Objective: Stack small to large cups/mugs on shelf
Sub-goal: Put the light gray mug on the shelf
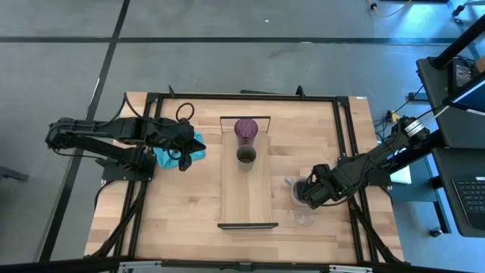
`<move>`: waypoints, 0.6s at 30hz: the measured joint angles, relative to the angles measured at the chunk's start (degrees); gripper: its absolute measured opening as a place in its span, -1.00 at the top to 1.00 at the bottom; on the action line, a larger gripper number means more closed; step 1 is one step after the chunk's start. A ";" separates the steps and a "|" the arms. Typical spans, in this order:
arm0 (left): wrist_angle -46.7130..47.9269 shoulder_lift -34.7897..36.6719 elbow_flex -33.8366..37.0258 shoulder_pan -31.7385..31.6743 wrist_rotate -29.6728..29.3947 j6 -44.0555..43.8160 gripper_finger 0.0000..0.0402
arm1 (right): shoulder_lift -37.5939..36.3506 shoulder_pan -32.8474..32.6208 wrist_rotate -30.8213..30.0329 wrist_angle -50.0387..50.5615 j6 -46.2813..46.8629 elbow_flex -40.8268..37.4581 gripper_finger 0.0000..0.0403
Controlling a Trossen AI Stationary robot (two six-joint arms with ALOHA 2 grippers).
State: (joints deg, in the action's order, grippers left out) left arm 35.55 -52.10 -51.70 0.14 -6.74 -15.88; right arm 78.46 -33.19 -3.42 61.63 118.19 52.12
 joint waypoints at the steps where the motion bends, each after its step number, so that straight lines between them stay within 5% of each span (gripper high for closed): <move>1: 0.01 -0.01 0.00 -0.01 0.00 0.00 0.93 | 0.00 0.00 0.00 -0.02 -0.04 0.00 0.65; 18: 0.02 0.00 0.00 0.00 0.00 -0.04 0.93 | -0.13 2.07 -4.17 1.40 -1.41 0.15 0.87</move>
State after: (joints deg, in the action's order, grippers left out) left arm 35.57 -52.10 -51.70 0.14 -6.74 -15.92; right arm 78.33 -31.12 -7.60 63.03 116.78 52.27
